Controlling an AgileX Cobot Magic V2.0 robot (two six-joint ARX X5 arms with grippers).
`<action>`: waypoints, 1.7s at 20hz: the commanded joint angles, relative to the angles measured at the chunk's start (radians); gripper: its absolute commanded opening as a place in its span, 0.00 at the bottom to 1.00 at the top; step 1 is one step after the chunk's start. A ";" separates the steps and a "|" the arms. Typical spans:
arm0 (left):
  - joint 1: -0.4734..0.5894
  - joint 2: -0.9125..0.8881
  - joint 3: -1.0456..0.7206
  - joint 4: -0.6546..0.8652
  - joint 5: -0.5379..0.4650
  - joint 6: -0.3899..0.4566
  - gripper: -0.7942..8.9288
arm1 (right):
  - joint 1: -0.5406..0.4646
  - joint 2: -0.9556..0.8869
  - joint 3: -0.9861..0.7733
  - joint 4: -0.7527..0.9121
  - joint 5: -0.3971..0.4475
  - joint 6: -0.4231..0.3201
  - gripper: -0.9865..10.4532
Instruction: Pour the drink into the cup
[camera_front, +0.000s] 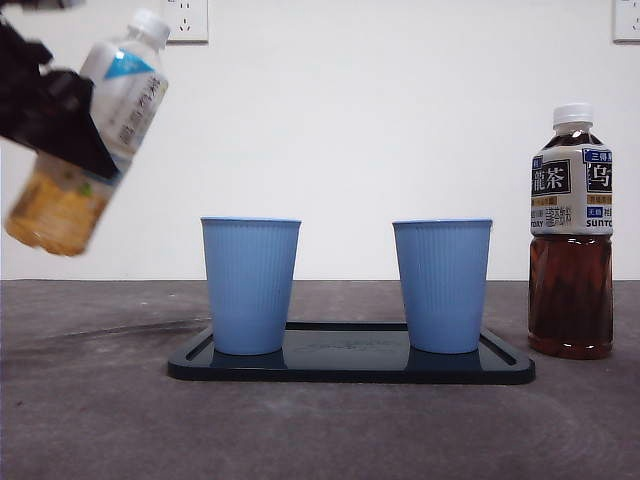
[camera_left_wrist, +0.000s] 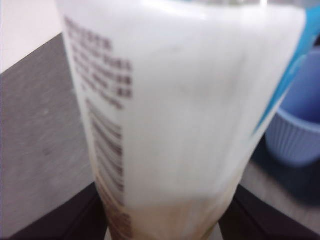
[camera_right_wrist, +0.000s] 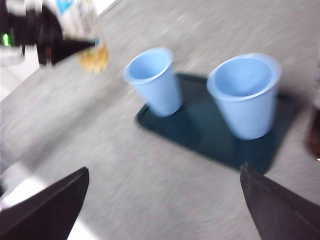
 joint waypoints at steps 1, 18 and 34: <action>-0.032 -0.006 0.106 -0.164 -0.100 0.217 0.30 | 0.006 0.031 0.013 0.007 -0.043 -0.042 0.50; -0.301 0.085 0.247 -0.315 -0.728 0.529 0.26 | 0.068 0.163 0.013 0.018 -0.118 -0.162 0.50; -0.375 0.173 0.249 -0.220 -0.856 0.677 0.24 | 0.125 0.163 0.013 0.018 -0.145 -0.192 0.50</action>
